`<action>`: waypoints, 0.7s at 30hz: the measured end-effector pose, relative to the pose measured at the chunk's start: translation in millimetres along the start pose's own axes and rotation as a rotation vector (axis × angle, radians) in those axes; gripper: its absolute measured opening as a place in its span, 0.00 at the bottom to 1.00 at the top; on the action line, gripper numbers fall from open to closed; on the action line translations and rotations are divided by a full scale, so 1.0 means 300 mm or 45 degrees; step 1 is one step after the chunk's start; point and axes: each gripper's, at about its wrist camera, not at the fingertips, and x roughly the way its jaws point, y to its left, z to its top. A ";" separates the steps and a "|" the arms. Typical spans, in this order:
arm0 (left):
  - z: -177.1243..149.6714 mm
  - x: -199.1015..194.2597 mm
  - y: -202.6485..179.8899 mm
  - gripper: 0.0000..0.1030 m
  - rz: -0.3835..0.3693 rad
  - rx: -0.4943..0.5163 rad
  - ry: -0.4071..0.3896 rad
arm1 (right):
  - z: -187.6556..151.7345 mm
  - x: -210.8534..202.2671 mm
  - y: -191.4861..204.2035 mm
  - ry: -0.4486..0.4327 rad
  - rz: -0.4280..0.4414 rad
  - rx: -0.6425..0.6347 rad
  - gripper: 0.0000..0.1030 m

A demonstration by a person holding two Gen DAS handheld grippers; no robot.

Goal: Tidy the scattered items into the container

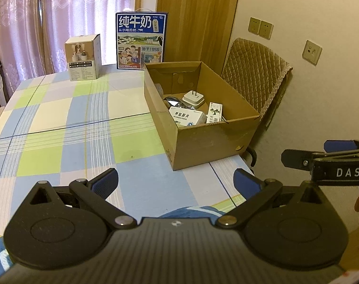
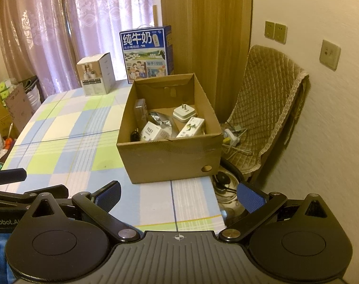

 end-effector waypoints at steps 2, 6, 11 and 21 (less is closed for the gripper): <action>0.000 0.000 -0.001 0.99 0.000 -0.002 0.000 | 0.000 0.001 0.002 0.001 0.001 0.000 0.98; -0.003 0.004 0.003 0.99 0.002 -0.004 0.004 | -0.001 0.003 0.009 0.003 0.005 -0.003 0.98; -0.006 0.008 0.005 0.99 0.003 -0.007 0.007 | 0.000 0.007 0.015 0.004 0.008 -0.008 0.98; -0.003 0.009 0.016 0.99 -0.001 -0.018 0.005 | 0.000 0.007 0.023 0.008 0.013 -0.017 0.98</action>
